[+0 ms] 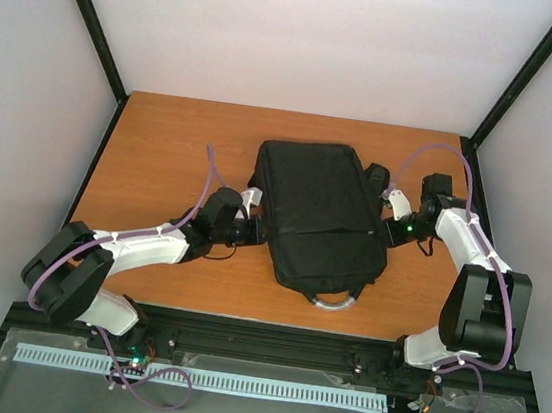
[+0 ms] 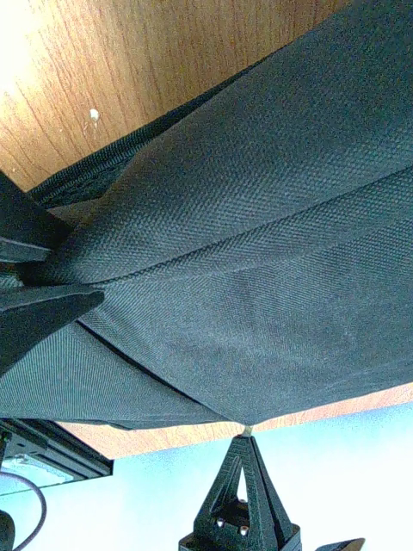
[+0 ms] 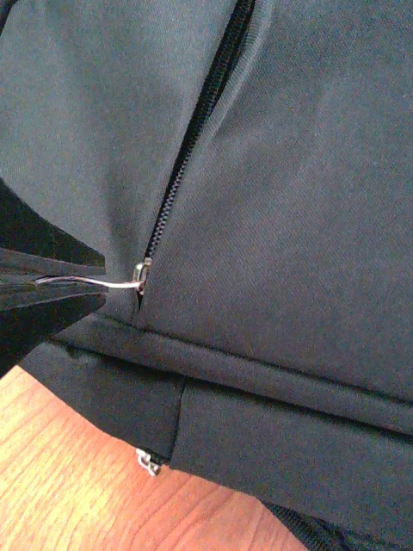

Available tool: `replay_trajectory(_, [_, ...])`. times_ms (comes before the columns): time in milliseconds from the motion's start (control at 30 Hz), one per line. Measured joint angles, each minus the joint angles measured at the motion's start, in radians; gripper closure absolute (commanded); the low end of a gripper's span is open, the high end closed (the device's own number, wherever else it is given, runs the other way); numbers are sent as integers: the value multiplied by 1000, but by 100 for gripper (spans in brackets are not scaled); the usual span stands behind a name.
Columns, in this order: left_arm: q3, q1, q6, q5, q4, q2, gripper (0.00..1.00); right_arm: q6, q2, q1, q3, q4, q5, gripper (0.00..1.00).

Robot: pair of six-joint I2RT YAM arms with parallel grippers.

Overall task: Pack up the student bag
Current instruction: Zip the student bag at the center of the board, then reset both arms

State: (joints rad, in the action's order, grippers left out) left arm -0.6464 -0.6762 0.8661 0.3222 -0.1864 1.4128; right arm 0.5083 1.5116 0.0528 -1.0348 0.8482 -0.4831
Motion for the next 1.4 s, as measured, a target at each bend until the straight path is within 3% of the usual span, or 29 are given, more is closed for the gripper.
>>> replay_trajectory(400, [10, 0, 0, -1, -9, 0, 99, 1, 29, 35, 0, 0, -24, 97])
replay_trajectory(467, [10, 0, 0, -2, -9, 0, 99, 1, 29, 37, 0, 0, -30, 89])
replay_trajectory(533, [10, 0, -3, -4, -5, 0, 90, 7, 29, 41, 0, -2, -29, 79])
replay_trajectory(633, [9, 0, -23, -12, 19, 0, 61, 5, 25, 58, 0, -2, -27, 64])
replay_trajectory(700, [-1, 0, -42, -23, 63, 0, 49, 4, 7, 64, 0, -3, -30, 58])
replay_trajectory(867, [-93, 0, -101, -87, 243, -24, 33, -10, -99, 64, -9, 0, -48, 46])
replay_trajectory(967, [-179, 0, -154, -144, 373, -60, 21, -24, -160, 64, -44, 2, -54, 34])
replay_trajectory(1033, [-253, 0, -200, -192, 463, -82, 13, -39, -198, 64, -82, -5, -54, 16])
replay_trajectory(1067, [-300, 0, -223, -220, 522, -90, 9, -48, -216, 64, -98, -13, -50, 2])
replay_trajectory(1167, [-428, 2, -296, -312, 661, -98, 1, -93, -275, 64, -143, -53, -23, 0])
replay_trajectory(1400, [-612, 24, -446, -569, 902, -102, 0, -248, -399, 65, -190, -213, 39, 0])
